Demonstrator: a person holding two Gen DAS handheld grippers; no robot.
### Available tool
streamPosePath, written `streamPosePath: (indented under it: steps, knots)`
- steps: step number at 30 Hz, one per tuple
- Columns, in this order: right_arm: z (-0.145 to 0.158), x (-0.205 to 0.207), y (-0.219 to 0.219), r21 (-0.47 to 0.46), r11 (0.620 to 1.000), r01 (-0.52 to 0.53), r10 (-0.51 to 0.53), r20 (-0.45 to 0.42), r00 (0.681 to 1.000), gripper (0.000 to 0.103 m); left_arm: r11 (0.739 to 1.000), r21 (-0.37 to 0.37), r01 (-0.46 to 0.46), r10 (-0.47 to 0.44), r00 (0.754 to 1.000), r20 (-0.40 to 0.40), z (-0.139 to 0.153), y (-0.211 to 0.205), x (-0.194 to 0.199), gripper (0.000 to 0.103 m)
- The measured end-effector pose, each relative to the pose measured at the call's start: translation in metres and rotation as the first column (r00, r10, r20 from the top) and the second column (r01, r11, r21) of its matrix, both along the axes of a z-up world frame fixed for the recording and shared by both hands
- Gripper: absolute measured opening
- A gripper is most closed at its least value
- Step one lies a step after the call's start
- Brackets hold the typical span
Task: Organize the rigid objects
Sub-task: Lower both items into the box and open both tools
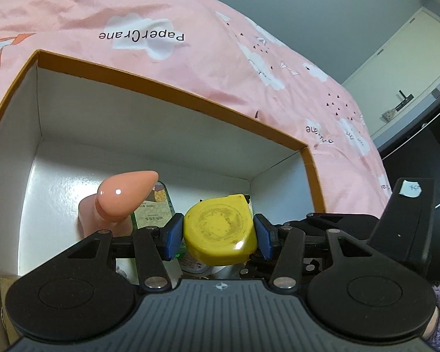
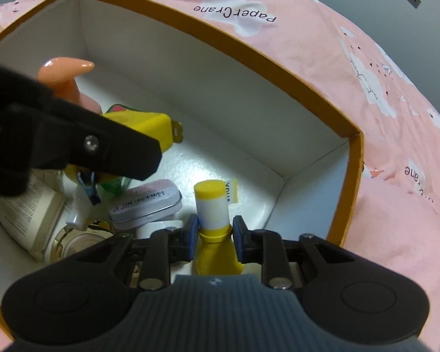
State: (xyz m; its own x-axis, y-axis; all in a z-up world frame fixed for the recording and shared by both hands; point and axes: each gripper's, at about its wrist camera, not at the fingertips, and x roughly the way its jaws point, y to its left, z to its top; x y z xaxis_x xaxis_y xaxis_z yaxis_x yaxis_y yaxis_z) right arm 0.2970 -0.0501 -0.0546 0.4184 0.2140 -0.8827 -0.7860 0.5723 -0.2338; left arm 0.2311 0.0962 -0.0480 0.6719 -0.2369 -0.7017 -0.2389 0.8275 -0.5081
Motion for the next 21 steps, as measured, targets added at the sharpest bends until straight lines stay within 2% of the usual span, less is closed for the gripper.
streamPosePath:
  steps: [7, 10, 13, 21]
  knots:
    - [0.007, -0.006, -0.004, 0.026, 1.000, -0.016, 0.015, 0.024, 1.000, 0.032, 1.000, 0.020, -0.018, 0.019, 1.000, -0.021, -0.004, 0.001, 0.011, 0.058]
    - [0.013, -0.010, -0.007, 0.032, 0.999, -0.028, 0.027, 0.034, 0.999, 0.033, 0.998, 0.061, -0.019, 0.021, 0.999, -0.028, -0.006, -0.003, 0.017, 0.058]
    - [0.017, -0.014, -0.011, 0.038, 0.999, -0.031, 0.029, 0.045, 0.999, 0.040, 0.996, 0.091, -0.024, 0.027, 0.999, -0.037, -0.008, -0.006, 0.021, 0.058]
    - [0.023, -0.018, -0.020, 0.046, 0.999, -0.025, 0.023, 0.037, 0.999, 0.040, 0.985, 0.175, 0.003, 0.004, 0.999, -0.042, -0.009, -0.021, 0.029, 0.058]
